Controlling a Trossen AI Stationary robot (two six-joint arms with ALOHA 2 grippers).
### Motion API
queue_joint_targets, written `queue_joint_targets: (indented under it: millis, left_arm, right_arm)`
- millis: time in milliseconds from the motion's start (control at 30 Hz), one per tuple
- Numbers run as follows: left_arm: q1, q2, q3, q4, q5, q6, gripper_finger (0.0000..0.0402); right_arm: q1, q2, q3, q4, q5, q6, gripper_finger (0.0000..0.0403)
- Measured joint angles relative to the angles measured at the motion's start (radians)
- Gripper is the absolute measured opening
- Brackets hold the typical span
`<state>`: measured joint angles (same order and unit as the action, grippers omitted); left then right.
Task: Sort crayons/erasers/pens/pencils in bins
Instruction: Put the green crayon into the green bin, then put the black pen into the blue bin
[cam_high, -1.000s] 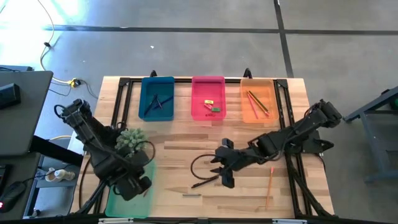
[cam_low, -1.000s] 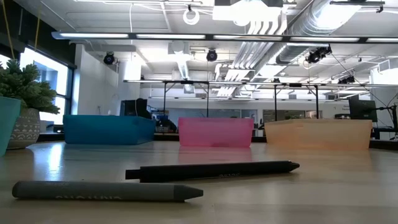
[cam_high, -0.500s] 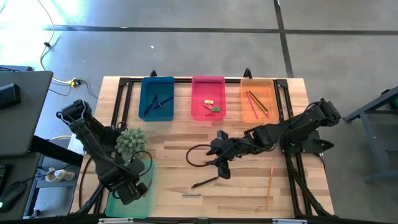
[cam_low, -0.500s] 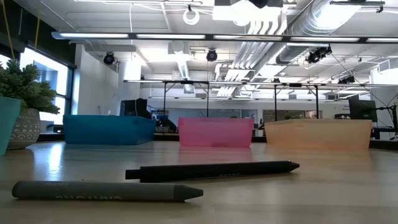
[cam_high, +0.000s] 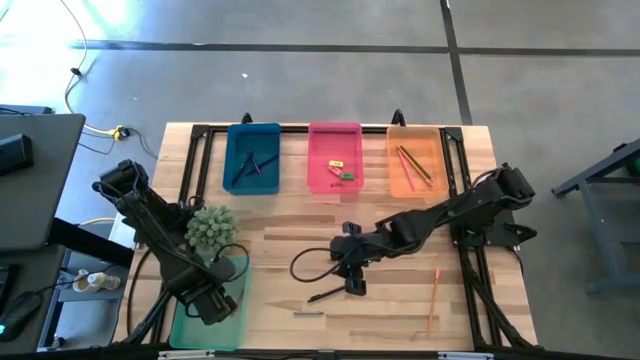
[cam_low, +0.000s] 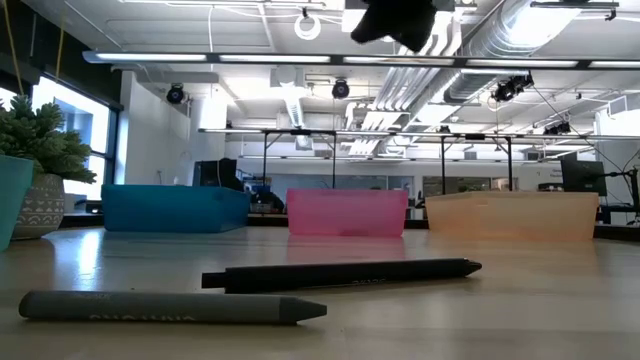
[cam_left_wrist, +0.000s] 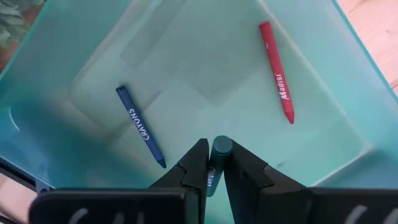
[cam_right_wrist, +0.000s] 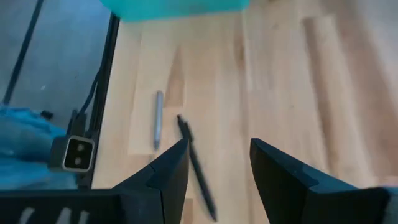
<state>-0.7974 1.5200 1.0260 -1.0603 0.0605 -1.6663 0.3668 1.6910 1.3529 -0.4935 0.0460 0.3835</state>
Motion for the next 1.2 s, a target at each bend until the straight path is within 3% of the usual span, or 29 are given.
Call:
queue_joint_targets:
  millis: [533,767,1200]
  left_arm:
    - [0.011,0.0,0.0,0.022,0.02,0.002,0.0114]
    - [0.046,-0.003,0.04,0.022,0.031,0.081,0.011]
    - [0.119,-0.038,0.226,0.006,-0.005,0.262,0.0102]
  right_arm:
    - [0.032,0.108,0.0,0.0,-0.055,-0.056,0.0162]
    - [0.047,0.119,0.0,-0.013,-0.054,-0.097,0.0162]
    - [0.046,0.187,0.0,-0.131,-0.031,-0.097,0.0162]
